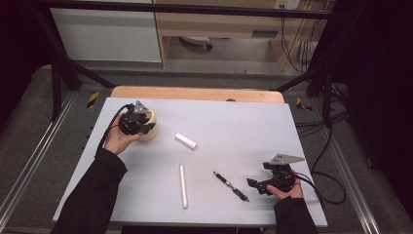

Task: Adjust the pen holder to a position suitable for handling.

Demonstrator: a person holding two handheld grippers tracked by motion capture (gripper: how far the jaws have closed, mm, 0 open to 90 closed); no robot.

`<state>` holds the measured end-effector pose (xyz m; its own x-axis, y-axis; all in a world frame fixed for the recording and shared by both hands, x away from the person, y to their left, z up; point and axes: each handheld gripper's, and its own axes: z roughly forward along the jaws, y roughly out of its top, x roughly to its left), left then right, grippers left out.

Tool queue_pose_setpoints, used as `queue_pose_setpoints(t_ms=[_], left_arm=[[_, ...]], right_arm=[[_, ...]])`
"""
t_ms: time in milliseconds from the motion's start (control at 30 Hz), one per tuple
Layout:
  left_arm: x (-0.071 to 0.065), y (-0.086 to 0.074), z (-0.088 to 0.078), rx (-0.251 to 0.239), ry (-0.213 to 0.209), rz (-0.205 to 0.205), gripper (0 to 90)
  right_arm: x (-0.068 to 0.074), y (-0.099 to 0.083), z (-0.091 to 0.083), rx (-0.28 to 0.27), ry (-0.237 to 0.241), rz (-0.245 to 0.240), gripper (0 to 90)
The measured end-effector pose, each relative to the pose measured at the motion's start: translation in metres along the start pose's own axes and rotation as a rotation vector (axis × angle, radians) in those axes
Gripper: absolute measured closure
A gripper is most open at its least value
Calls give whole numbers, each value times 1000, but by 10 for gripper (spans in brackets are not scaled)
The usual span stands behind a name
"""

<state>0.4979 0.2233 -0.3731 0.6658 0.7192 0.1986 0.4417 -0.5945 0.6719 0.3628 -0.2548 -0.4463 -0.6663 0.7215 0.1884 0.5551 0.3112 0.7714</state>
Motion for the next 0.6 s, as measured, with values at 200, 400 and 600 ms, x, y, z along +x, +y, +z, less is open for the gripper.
queue_pose_setpoints(t_ms=[200, 400, 600], left_arm=[[-3, 0, 0, 7, -9, 4, 740], [-3, -2, -3, 6, -22, -6, 750], [-5, -5, -6, 1, -42, -10, 756]], right_arm=[[0, 0, 0, 0, 1, 0, 9], [0, 0, 0, 1, -1, -3, 9], [0, 0, 0, 1, -1, -3, 9]])
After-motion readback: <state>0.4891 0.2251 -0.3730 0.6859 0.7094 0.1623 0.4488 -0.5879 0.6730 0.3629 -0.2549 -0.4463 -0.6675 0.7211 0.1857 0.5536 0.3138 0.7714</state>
